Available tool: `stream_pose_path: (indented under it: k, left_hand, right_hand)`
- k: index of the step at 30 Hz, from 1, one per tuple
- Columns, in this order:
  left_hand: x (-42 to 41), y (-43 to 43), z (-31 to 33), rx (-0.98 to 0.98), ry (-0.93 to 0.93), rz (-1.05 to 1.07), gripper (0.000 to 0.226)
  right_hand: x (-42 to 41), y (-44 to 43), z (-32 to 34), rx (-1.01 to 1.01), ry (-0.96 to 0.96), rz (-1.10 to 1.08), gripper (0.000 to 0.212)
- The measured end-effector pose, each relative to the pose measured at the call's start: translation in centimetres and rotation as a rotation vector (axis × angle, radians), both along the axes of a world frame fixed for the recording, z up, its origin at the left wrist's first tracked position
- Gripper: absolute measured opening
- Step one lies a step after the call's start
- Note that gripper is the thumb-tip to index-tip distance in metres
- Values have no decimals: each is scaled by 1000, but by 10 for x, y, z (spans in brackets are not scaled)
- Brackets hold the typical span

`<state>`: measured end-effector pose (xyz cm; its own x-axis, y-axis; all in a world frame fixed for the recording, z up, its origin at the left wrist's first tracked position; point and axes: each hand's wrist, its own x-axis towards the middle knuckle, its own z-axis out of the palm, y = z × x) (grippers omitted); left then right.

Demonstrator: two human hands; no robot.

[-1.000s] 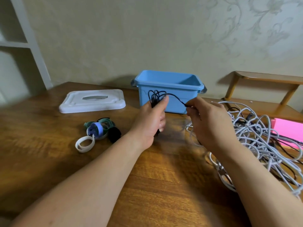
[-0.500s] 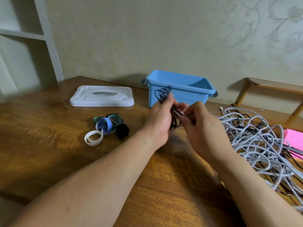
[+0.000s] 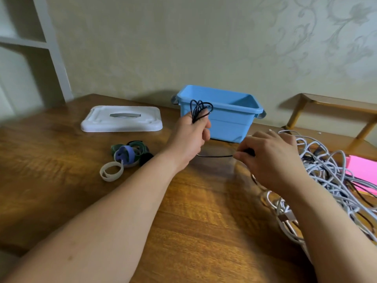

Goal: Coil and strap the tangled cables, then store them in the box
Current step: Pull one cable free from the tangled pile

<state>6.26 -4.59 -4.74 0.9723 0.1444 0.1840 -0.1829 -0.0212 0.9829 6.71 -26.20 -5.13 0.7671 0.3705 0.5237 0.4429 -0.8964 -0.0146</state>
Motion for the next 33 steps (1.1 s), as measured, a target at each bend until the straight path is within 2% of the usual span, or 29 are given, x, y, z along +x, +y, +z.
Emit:
stream_pose_path:
  k: [3,5,7,10,13,15,20,23,25,26,29,31,33]
  left_hand:
    - [-2,-6,-4,180,8,-69,18]
    - [-6,-12,-7,323,-10,-163,15]
    - [-12,-18,-8,399,1,-276,19]
    - [-19,-21,-5,422,12,-345,21]
    - [-25,-25,-1,406,24,-387,22]
    - [-26,-26,0,393,9,-402,12]
    - [-28,-29,-4,463,-50,-331,33]
    - [-30,-25,-1,582,-77,-290,38]
    - [-33,-23,1,667,-79,-290,40]
    - [-34,-23,1,695,-77,-290,37]
    - [-37,-26,3,682,-127,-304,11]
    - [-39,-29,3,653,-138,-306,21]
    - [-42,-30,3,624,-66,-308,22]
  right_hand:
    - [-5,3,3,-39,-15,-53,25]
    - [-5,6,4,63,-49,-39,29]
    - [-5,7,6,213,0,1,26]
    - [-9,8,8,286,117,136,19]
    - [-11,9,9,324,104,225,31]
    - [-12,12,8,385,125,226,36]
    - [-21,16,7,598,227,303,49]
    - [-22,22,9,501,299,230,68]
    - [-21,28,6,443,278,185,79]
    - [-20,31,5,472,250,181,75]
    - [-19,39,2,622,179,210,38]
    - [-16,40,0,698,125,204,22]
    - [-12,38,-1,719,87,165,18]
